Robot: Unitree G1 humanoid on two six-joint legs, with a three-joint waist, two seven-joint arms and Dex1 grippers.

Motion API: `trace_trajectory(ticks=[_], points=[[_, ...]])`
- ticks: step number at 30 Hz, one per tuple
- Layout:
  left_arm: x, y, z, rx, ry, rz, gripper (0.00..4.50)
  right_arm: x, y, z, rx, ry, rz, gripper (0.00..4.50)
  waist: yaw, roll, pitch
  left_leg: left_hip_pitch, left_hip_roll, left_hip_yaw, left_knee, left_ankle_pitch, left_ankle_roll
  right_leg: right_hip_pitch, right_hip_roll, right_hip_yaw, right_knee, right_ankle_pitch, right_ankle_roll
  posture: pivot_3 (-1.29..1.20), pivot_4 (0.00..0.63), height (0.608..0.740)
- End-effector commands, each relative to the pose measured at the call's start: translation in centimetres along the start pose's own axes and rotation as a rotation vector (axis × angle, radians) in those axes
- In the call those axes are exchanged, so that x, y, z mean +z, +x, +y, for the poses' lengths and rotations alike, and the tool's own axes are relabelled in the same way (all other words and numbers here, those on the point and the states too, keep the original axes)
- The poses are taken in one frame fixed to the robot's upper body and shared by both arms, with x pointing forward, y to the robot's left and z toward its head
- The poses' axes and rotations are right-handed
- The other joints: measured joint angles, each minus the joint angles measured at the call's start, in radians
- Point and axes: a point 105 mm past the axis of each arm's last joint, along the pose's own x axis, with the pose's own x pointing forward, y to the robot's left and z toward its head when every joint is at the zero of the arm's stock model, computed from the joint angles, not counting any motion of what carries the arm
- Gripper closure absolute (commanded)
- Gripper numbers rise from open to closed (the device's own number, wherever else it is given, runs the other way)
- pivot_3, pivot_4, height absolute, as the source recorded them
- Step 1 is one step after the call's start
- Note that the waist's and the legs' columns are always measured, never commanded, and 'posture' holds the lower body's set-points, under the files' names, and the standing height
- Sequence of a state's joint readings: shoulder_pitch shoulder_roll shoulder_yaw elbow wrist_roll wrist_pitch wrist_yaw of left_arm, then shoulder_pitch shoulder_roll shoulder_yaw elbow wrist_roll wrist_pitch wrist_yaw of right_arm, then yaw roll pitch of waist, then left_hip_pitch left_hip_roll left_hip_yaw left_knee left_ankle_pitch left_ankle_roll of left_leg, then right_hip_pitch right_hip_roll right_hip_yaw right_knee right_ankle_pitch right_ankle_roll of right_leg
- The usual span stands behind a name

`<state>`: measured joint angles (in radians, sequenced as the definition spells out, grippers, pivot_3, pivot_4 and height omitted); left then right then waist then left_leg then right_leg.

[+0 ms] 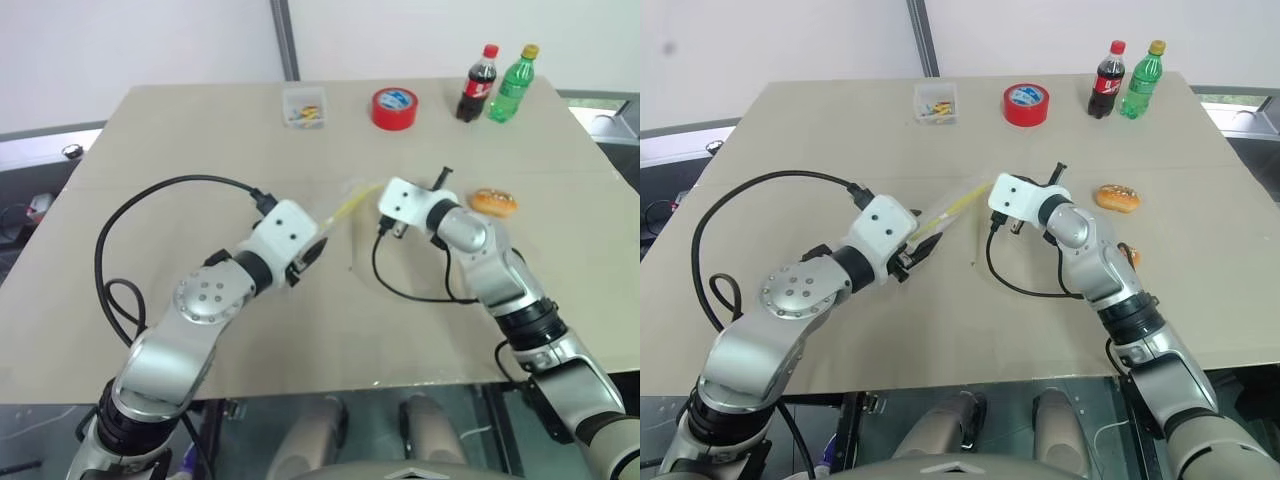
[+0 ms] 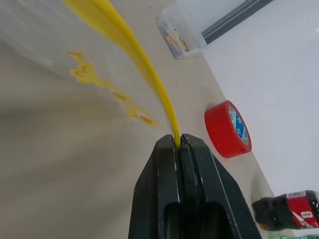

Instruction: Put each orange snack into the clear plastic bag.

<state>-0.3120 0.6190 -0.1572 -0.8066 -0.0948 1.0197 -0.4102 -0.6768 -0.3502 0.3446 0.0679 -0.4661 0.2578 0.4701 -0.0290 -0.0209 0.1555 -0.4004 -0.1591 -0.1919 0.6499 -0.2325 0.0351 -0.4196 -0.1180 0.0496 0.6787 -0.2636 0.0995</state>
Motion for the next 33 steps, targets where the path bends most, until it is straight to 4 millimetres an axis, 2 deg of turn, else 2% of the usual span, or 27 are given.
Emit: trace_trajectory(ticks=[1, 4, 7, 11, 19, 22, 25, 29, 32, 33], points=[[1.2, -0.6, 0.4, 0.023, 0.024, -0.049, 1.99, 1.0, -0.1, -1.8, -0.059, -0.017, -0.039, 4.50, -0.001, 0.000, 0.000, 0.000, 0.000, 0.000, 0.000, 0.000, 0.000, 0.000, 0.000, 0.000, 0.000, 0.000, 0.000, 0.00, 0.150, 0.710], [1.1, -0.5, 0.4, 0.019, 0.020, -0.052, 1.99, 1.1, -0.1, -1.9, -0.061, -0.016, -0.042, 4.50, 0.000, 0.000, 0.000, 0.000, 0.000, 0.000, 0.000, 0.000, 0.000, 0.000, 0.000, 0.000, 0.000, 0.000, 0.000, 0.00, 0.150, 0.710], [0.9, -0.5, 0.4, 0.017, 0.018, -0.047, 2.78, 1.2, -0.1, -2.0, -0.064, -0.016, -0.045, 4.50, 0.000, 0.000, 0.000, 0.000, 0.000, 0.000, 0.000, 0.000, 0.000, 0.000, 0.000, 0.000, 0.000, 0.000, 0.000, 0.00, 0.150, 0.710], [0.5, -0.3, 0.5, 0.022, 0.029, -0.035, 4.39, 1.3, -0.2, -2.0, -0.066, -0.019, -0.047, 4.50, 0.000, 0.000, 0.000, 0.000, 0.000, 0.000, 0.000, 0.000, 0.000, 0.000, 0.000, 0.000, 0.000, 0.000, 0.000, 0.00, 0.150, 0.710], [0.0, 0.5, 1.5, 0.029, 0.082, -0.047, 4.45, 0.9, -0.4, -1.8, -0.039, -0.022, -0.038, 4.50, 0.000, 0.000, 0.000, 0.000, 0.000, 0.000, 0.000, 0.000, 0.000, 0.000, 0.000, 0.000, 0.000, 0.000, 0.000, 0.00, 0.150, 0.710], [-0.1, 0.9, 2.0, 0.030, 0.089, -0.067, 4.50, 0.6, -0.5, -2.1, -0.054, 0.000, -0.032, 3.61, 0.000, 0.000, 0.000, 0.000, 0.000, 0.000, 0.000, 0.000, 0.000, 0.000, 0.000, 0.000, 0.000, 0.000, 0.000, 0.00, 0.150, 0.710], [-0.1, 1.5, 2.8, 0.042, 0.094, -0.111, 4.50, 0.1, -0.7, -2.4, -0.077, 0.072, -0.014, 2.15, 0.001, 0.000, 0.000, 0.000, 0.000, 0.000, 0.000, 0.000, 0.000, 0.000, 0.000, 0.000, 0.000, 0.000, 0.000, 0.00, 0.150, 0.710], [-0.1, 2.2, 3.6, 0.024, 0.094, -0.161, 4.50, -0.6, -2.3, -2.2, -0.040, 0.200, -0.010, 2.15, 0.010, 0.000, 0.000, 0.000, 0.000, -0.001, 0.000, 0.000, 0.000, 0.000, 0.000, -0.001, 0.000, 0.000, 0.000, 0.00, 0.150, 0.710], [-0.2, 2.7, 4.3, 0.011, 0.115, -0.176, 4.50, -0.4, -4.1, -1.4, 0.012, 0.390, -0.037, 2.95, 0.019, 0.000, 0.000, -0.001, 0.000, -0.001, 0.000, 0.000, 0.000, 0.000, -0.001, -0.001, -0.001, 0.000, 0.000, 0.00, 0.150, 0.710], [-0.3, 2.8, 4.4, 0.006, 0.126, -0.178, 4.50, 0.2, -4.4, -1.1, 0.030, 0.467, -0.063, 3.44, 0.019, 0.000, 0.000, -0.001, 0.000, -0.002, 0.000, 0.000, 0.000, 0.000, -0.001, -0.002, -0.001, 0.000, 0.000, 0.00, 0.150, 0.710]])
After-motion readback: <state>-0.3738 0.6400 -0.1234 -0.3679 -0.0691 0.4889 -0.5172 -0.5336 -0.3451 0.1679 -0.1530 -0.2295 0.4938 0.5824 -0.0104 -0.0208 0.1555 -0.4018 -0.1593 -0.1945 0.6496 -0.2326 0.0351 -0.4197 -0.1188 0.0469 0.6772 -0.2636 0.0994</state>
